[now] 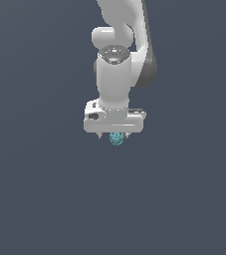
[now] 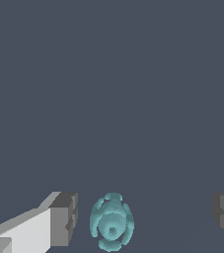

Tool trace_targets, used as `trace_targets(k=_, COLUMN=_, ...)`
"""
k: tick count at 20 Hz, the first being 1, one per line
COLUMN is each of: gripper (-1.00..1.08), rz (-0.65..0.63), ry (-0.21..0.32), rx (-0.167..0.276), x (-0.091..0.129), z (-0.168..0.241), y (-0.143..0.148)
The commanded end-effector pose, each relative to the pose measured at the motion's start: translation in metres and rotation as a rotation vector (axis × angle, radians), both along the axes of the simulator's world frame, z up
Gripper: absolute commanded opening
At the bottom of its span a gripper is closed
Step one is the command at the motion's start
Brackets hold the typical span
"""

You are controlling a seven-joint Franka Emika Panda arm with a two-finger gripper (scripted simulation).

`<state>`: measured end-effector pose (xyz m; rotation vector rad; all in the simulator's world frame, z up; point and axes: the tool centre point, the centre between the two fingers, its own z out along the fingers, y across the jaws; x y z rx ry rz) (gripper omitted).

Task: Pick up the object and move it to a goal position.

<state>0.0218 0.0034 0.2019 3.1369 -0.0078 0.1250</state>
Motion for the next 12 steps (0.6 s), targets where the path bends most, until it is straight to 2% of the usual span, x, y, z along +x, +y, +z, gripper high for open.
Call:
trace_targets(k=1, gripper=1.00, rz=0.000, ry=0.000, rx=0.000, x=0.000, z=0.000, y=0.000)
trace_targets(k=12, gripper=1.00, rz=0.002, ry=0.010, rx=0.012, x=-0.002, z=0.001, y=-0.012)
